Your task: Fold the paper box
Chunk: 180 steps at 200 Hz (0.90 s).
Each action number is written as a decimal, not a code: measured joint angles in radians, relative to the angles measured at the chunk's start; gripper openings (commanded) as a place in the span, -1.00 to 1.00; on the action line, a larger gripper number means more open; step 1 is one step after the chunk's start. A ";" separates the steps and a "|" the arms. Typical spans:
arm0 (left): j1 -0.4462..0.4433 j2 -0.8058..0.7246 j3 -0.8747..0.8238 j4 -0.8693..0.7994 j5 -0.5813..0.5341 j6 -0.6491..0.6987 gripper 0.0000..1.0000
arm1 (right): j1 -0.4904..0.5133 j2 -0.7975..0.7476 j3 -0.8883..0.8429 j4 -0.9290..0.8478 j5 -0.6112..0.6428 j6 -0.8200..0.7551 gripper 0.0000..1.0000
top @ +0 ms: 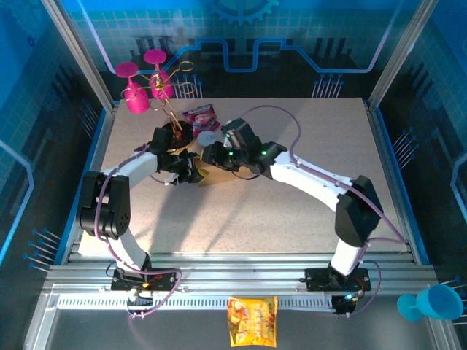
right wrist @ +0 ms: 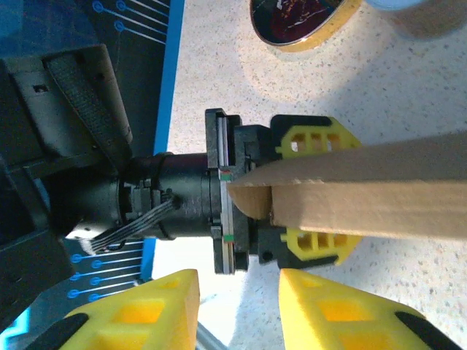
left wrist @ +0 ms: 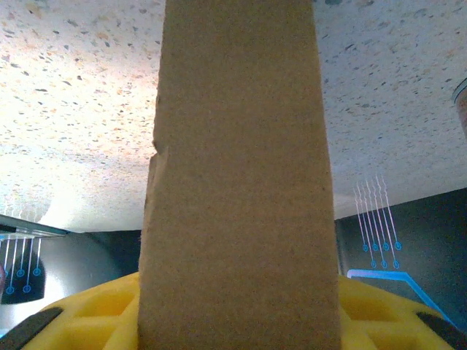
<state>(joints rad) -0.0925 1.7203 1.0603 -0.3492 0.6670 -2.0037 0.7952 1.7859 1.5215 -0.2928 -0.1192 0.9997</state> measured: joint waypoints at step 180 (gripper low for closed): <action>0.005 0.028 0.031 -0.012 0.013 0.000 -1.00 | 0.063 0.237 0.296 -0.265 0.133 0.269 -0.10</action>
<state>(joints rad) -0.0872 1.7485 1.0916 -0.3611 0.6796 -2.0037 0.8585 2.0224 1.8172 -0.5575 0.0139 1.2690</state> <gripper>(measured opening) 0.416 0.463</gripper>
